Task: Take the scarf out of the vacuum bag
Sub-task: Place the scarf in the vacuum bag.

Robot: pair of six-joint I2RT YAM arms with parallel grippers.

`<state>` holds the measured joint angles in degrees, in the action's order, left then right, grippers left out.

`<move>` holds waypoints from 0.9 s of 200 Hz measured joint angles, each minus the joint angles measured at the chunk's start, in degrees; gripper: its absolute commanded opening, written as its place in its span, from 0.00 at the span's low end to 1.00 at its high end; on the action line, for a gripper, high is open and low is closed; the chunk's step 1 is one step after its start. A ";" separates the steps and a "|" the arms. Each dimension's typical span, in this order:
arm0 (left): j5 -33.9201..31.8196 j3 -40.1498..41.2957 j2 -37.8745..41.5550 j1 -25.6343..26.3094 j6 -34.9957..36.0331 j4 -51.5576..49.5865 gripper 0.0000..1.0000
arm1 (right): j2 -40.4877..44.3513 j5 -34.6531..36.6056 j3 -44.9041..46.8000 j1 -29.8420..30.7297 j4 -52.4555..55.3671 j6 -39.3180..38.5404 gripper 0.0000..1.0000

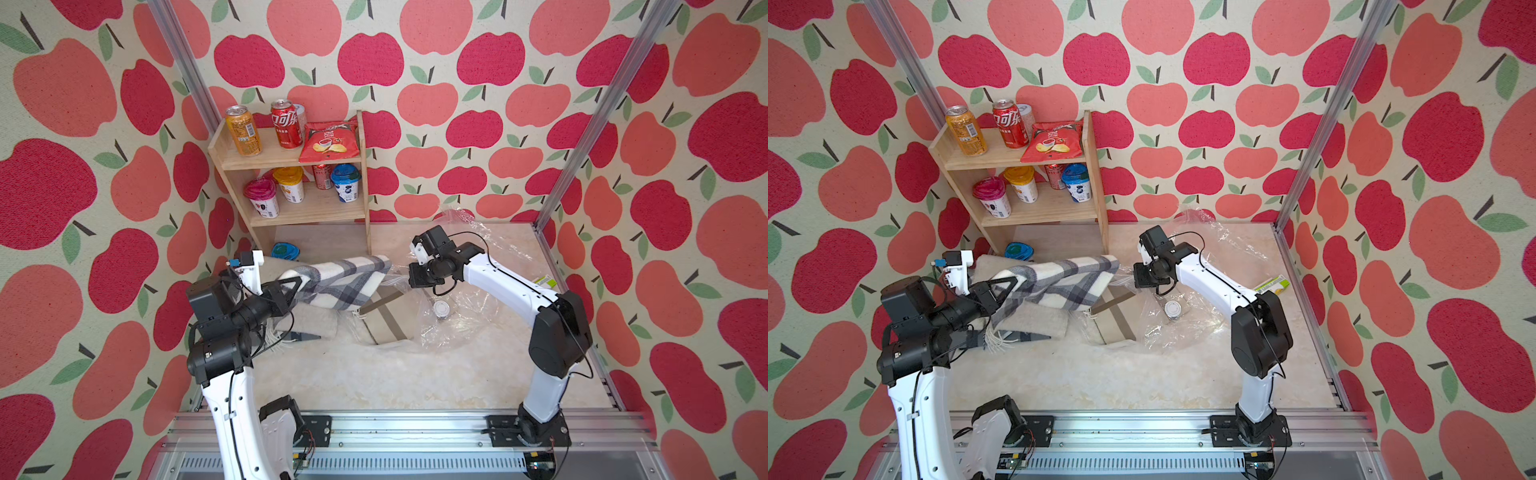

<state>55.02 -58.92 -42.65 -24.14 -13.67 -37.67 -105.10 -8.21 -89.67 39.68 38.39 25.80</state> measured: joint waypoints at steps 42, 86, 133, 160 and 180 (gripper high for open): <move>-2.21 -0.15 -0.20 0.00 -2.05 0.00 0.00 | 1.55 0.17 3.21 -0.07 -1.14 0.02 0.00; -6.29 -5.44 3.43 0.50 -3.82 -4.87 0.00 | 2.36 0.79 3.48 -0.72 -1.46 0.00 0.00; -12.76 -11.32 4.42 1.81 -4.83 -10.88 0.00 | 2.38 1.70 3.43 -1.46 -1.42 0.00 0.00; -17.53 -11.26 3.65 1.79 -6.03 -12.02 0.00 | 2.38 1.73 3.39 -1.62 -1.38 0.00 0.00; -20.37 -11.26 1.38 1.79 -6.58 -11.67 0.00 | 2.16 1.70 2.86 -1.62 -1.16 0.00 0.00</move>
<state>34.65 -70.17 -41.28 -22.35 -20.25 -49.34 -102.94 -6.50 -86.80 38.06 37.23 25.80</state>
